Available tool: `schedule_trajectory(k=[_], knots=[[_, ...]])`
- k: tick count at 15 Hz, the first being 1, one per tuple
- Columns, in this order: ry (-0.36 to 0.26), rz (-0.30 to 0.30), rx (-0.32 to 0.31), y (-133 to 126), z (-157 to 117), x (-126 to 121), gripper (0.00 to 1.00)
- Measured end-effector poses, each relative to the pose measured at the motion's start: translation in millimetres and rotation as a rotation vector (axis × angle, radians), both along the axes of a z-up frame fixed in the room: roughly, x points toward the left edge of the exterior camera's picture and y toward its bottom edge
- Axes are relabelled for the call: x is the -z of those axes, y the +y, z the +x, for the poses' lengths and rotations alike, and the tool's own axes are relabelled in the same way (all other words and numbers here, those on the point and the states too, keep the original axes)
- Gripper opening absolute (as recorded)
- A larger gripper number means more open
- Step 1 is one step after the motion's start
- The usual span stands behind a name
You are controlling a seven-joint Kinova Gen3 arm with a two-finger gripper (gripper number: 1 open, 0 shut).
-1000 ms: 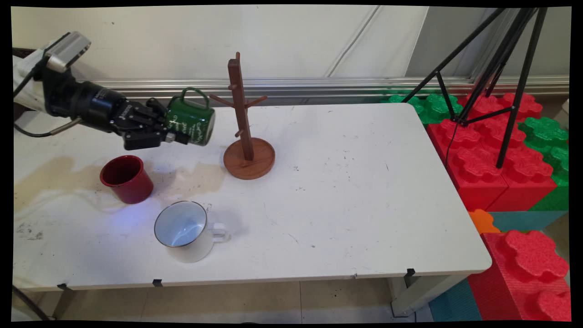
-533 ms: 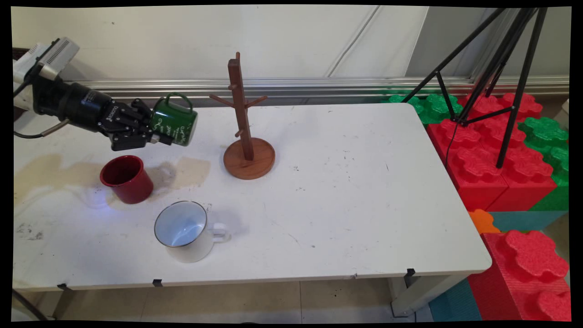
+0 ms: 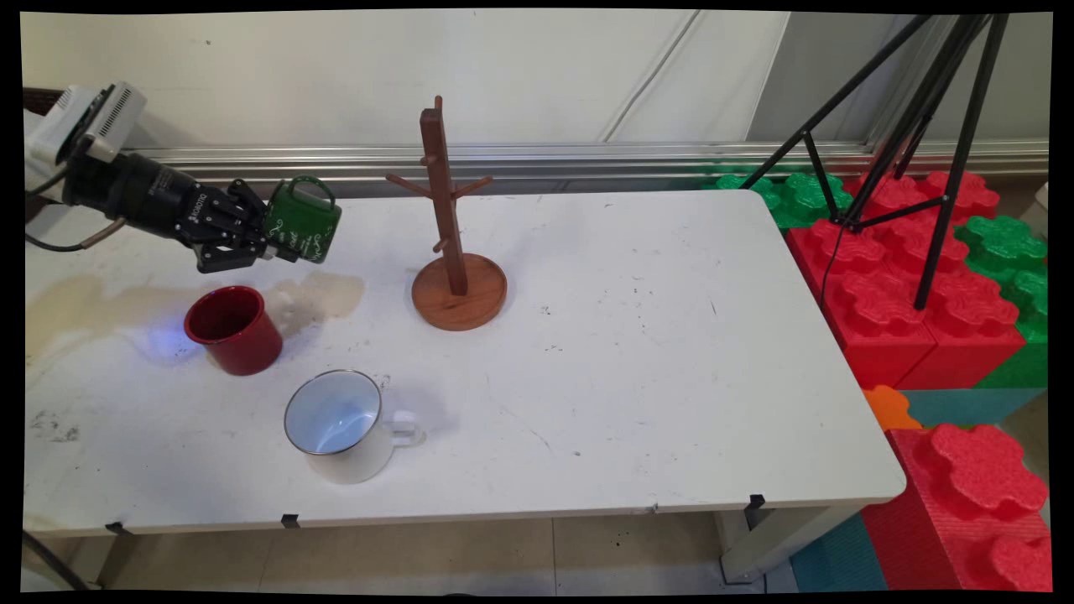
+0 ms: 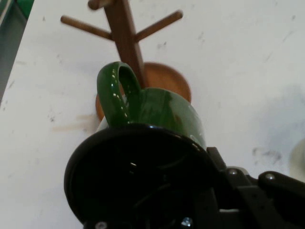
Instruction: Place the picked object on the table
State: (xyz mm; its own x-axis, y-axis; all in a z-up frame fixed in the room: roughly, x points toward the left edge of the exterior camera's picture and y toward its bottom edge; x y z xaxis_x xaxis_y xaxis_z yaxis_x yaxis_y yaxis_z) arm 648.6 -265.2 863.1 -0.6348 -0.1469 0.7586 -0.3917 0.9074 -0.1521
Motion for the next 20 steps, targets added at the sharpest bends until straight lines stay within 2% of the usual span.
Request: schedule_trajectory(k=[11,16,20], knots=[[-0.201,-0.035,0.000,-38,10,29,0.00],[-0.269,-0.026,0.001,-51,10,45,0.00],[-0.293,-0.020,-0.002,-59,5,52,0.00]])
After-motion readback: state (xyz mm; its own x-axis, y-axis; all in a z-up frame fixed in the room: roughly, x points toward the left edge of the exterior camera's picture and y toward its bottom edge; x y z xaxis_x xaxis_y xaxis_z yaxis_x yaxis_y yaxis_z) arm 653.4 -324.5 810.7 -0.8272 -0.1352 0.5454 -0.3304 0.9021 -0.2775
